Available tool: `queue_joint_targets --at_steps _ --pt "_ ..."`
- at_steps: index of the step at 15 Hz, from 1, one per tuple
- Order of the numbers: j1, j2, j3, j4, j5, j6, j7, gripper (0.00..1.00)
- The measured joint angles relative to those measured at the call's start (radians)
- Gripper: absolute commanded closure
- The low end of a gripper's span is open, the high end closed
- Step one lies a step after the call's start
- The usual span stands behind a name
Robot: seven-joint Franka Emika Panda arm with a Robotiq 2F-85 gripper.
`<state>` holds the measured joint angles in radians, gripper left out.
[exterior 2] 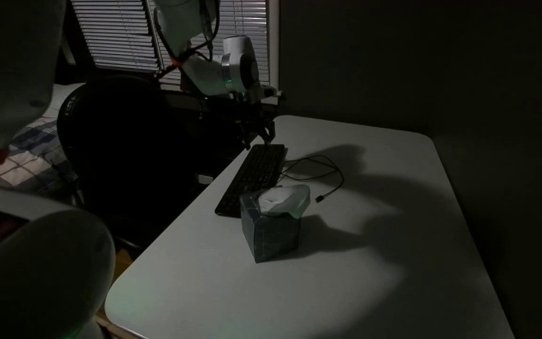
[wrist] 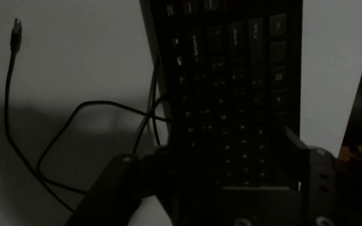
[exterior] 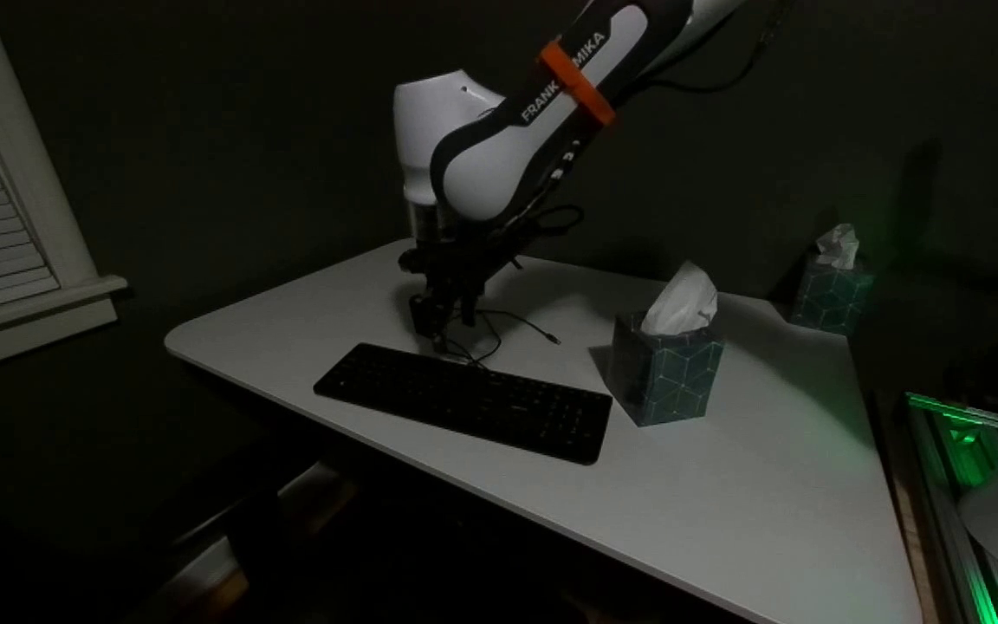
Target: Press a button on the right side of the keyboard
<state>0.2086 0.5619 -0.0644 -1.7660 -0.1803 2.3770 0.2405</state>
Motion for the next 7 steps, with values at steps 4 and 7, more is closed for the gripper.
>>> queue_joint_targets --at_steps 4,7 --pt "-0.076 -0.098 0.079 -0.117 0.099 0.053 -0.129 0.00" --pt "-0.094 -0.135 0.098 -0.158 0.112 0.062 -0.150 0.00"
